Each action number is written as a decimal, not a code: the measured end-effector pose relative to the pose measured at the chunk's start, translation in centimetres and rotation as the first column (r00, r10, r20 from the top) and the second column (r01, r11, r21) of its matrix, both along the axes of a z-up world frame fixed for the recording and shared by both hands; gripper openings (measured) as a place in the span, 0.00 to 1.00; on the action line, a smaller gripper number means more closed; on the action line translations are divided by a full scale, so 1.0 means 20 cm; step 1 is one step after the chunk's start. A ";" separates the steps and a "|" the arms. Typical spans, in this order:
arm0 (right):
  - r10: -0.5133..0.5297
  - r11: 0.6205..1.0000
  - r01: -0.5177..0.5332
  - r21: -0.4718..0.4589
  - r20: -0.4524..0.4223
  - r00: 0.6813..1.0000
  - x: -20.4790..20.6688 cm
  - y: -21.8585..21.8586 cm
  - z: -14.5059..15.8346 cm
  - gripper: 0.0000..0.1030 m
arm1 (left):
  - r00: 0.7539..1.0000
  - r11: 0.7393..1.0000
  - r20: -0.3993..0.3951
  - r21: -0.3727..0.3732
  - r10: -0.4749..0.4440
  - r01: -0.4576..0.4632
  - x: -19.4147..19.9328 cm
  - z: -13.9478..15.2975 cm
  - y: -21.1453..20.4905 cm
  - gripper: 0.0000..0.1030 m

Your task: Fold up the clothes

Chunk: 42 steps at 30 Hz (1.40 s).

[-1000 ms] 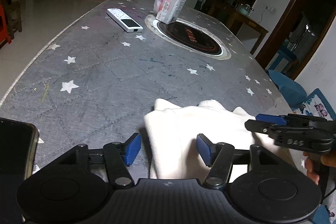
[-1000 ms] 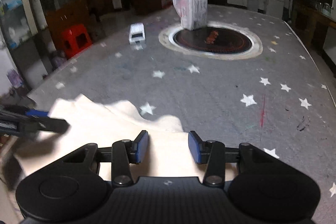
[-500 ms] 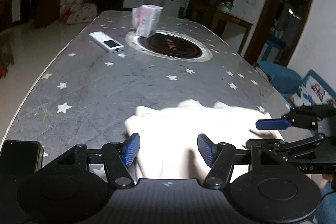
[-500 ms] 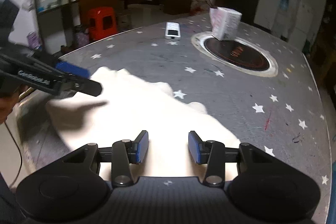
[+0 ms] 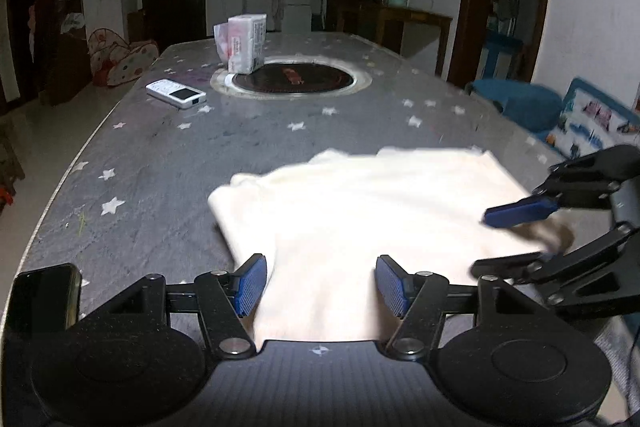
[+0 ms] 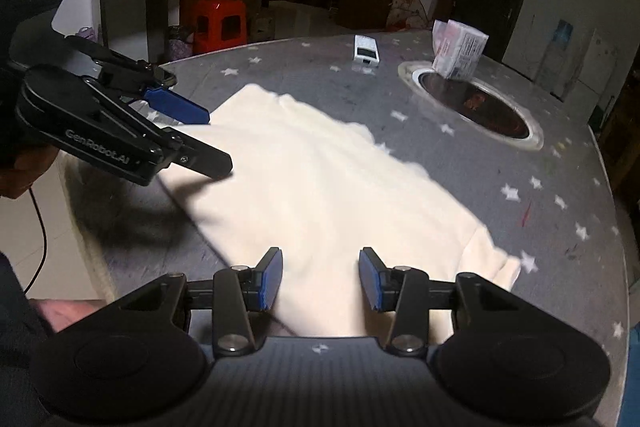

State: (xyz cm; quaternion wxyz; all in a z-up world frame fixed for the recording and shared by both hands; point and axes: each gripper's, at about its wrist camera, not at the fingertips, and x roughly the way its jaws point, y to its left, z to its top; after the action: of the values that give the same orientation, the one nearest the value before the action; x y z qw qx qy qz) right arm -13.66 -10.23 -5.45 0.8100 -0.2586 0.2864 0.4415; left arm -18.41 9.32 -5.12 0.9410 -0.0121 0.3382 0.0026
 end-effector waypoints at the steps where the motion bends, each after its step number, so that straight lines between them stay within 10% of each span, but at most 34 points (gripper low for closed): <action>1: 0.005 1.000 -0.005 -0.002 0.001 1.000 -0.01 -0.01 -0.01 0.41 | 1.000 1.000 -0.003 0.009 -0.001 0.001 -0.01 -0.01 0.00 0.62; 42: 0.114 0.986 -0.099 0.131 -0.113 0.987 0.08 0.24 0.01 0.47 | 0.998 0.989 0.017 -0.134 0.063 -0.060 -0.02 0.09 0.23 0.49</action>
State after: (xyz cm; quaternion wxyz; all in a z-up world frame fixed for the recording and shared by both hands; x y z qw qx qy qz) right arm -12.04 -5.48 -5.17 0.7810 -0.1955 0.2922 0.5162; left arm -18.74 13.84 -3.39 0.9411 -0.0853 0.3270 0.0087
